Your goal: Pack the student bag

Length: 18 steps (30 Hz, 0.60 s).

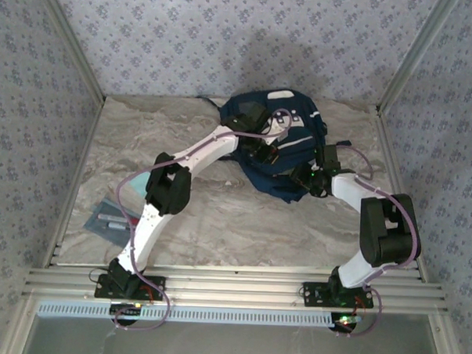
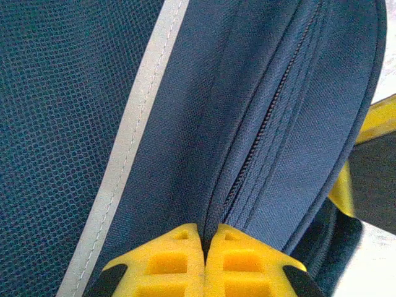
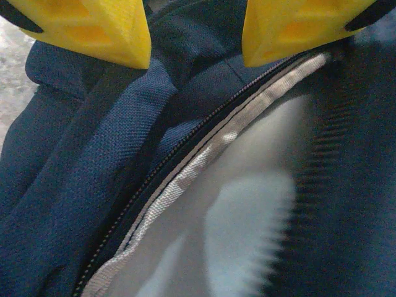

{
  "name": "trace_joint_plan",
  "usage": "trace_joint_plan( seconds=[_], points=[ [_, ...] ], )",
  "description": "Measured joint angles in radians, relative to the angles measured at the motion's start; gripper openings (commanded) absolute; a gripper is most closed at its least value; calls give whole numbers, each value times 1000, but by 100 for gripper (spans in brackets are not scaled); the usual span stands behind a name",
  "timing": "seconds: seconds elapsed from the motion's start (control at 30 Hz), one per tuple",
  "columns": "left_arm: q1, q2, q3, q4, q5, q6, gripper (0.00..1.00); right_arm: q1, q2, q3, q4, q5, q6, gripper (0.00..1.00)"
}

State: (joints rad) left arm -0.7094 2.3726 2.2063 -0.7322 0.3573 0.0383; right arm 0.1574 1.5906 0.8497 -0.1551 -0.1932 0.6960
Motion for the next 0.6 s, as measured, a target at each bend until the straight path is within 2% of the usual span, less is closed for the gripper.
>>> trace_joint_plan(
  seconds=[0.23,0.43,0.6],
  points=[
    [5,-62,0,-26,68,-122,0,-42,0,44,-66,25,-16,46],
    [44,-84,-16,-20,196,-320,0,-98,31,139,-120,60,-77,46],
    [76,-90,-21,31,262,-482,0,-103,49,224,-147,66,-135,45]
  ],
)
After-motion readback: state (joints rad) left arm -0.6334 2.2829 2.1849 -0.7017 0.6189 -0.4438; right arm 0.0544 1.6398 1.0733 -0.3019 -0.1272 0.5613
